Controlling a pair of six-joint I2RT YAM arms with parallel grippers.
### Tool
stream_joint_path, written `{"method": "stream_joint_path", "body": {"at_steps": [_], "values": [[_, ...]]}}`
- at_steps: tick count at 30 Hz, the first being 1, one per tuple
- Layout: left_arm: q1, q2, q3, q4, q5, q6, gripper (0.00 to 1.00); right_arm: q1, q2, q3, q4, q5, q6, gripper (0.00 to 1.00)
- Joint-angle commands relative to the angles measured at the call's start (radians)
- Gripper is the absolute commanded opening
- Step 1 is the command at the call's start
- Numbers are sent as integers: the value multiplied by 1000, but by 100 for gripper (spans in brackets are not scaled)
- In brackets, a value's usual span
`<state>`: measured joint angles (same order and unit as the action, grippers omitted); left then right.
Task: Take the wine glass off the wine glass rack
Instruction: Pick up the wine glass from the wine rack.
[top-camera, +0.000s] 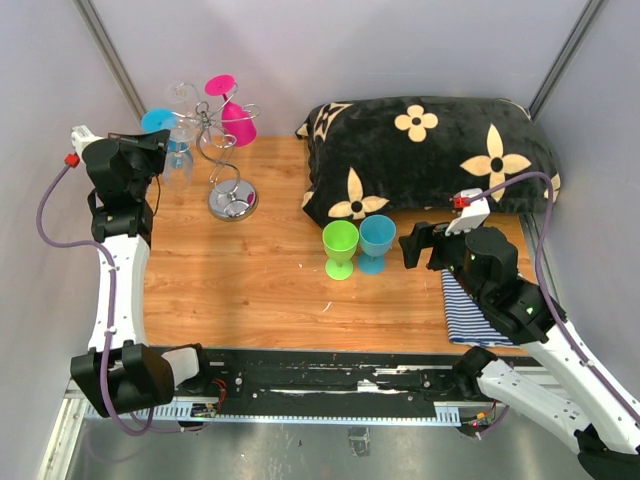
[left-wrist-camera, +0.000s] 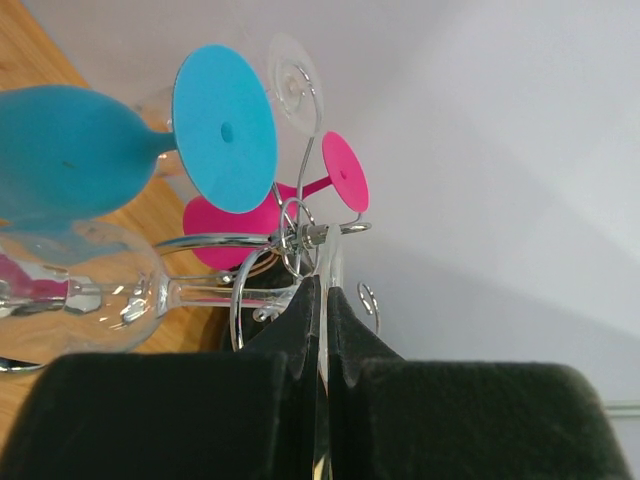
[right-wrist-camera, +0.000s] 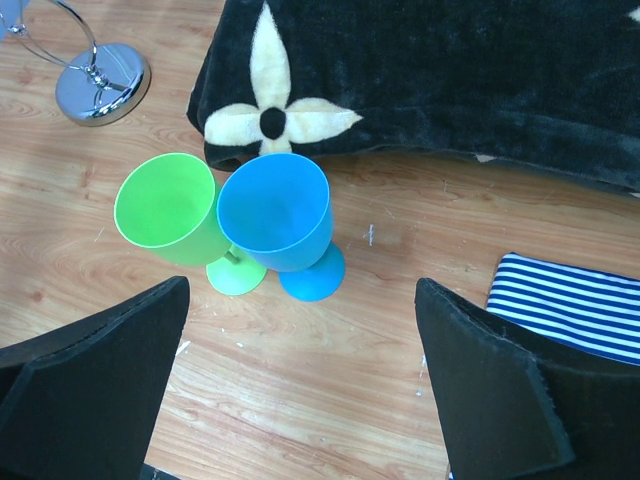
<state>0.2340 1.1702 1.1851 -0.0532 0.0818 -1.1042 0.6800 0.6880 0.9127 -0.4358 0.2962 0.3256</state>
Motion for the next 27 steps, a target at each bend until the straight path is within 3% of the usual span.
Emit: {"method": "stream_joint_path", "body": {"at_steps": [1,19,27], "values": [[4,3,39,68,39,18,0,-11,2,-1,7,14,4,96],[4,-14,-11,85,140,34,1,-11,9,-3,12,9,15,96],[4,-72,-50,75,57,35,0,-11,0,-4,9,17,8,96]]}}
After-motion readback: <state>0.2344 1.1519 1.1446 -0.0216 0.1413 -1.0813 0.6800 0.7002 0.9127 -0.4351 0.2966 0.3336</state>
